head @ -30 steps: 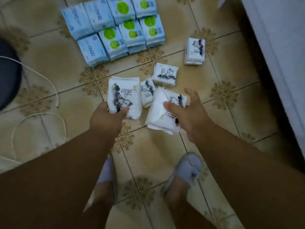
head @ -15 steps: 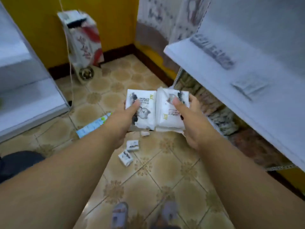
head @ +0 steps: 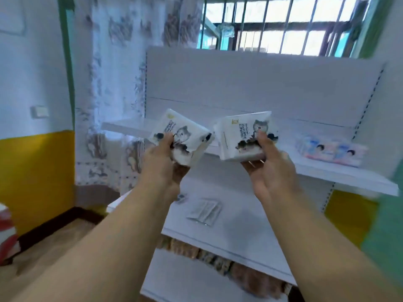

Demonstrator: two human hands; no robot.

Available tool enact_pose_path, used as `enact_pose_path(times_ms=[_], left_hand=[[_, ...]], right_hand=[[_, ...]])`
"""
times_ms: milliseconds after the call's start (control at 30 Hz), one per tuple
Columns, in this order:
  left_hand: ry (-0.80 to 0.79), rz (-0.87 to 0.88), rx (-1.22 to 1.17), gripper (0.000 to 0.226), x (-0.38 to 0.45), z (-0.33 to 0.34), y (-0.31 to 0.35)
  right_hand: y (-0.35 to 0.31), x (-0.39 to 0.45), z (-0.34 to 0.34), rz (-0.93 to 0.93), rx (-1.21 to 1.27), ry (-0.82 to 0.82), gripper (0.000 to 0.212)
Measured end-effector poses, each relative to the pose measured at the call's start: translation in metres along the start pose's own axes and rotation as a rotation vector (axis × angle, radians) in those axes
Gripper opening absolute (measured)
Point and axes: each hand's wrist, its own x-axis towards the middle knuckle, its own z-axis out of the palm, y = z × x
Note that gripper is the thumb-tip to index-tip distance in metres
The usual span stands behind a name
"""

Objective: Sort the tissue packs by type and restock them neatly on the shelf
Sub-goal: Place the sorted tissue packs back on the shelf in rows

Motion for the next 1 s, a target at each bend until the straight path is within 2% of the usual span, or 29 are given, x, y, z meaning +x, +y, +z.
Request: enact_pose_path(times_ms=[67,100,200,333,400,467,533,633,767,833,900,933,1000], left_hand=[[-0.026,-0.023,-0.028,0.059,0.001,0.039,-0.019],[-0.05,-0.044,-0.035,0.06,0.001,0.057,-0.028],[-0.104,-0.042,0.047,0.032,0.011,0.095,-0.053],[-0.065,0.173,0.539,0.028,0.052,0.115,-0.066],[-0.138,0.25,0.711,0.022,0.08,0.12,-0.07],[-0.225,0.251,0.856,0.023,0.114,0.124,-0.079],[-0.294,0.24,1.028,0.037,0.153,0.13,-0.094],[-0.368,0.229,1.307,0.064,0.209,0.14,-0.121],[-0.432,0.286,1.495,0.041,0.26,0.154,-0.157],[-0.408,0.285,1.542,0.036,0.286,0.162,-0.171],[-0.386,0.301,1.617,0.034,0.315,0.169,-0.18],[-0.367,0.322,1.636,0.04,0.328,0.173,-0.183],[-0.33,0.339,1.653,0.068,0.354,0.176,-0.188]], right_hand=[[-0.022,0.013,-0.012,-0.072,-0.094,0.057,0.054],[-0.03,0.019,-0.017,-0.108,-0.139,0.073,0.056],[-0.046,0.045,-0.034,-0.186,-0.17,0.053,0.05],[-0.06,0.093,-0.053,-0.223,-0.275,0.029,0.043],[-0.065,0.12,-0.06,-0.237,-0.356,0.04,0.045],[-0.066,0.147,-0.066,-0.272,-0.508,0.06,0.048],[-0.066,0.173,-0.074,-0.299,-0.744,0.103,0.051],[-0.061,0.212,-0.09,-0.222,-1.015,0.179,0.048],[-0.048,0.259,-0.117,-0.133,-1.268,0.249,0.044],[-0.043,0.287,-0.126,-0.122,-1.348,0.253,0.049],[-0.042,0.318,-0.126,-0.135,-1.453,0.221,0.064],[-0.041,0.334,-0.124,-0.155,-1.517,0.193,0.073],[-0.035,0.365,-0.117,-0.178,-1.623,0.11,0.081]])
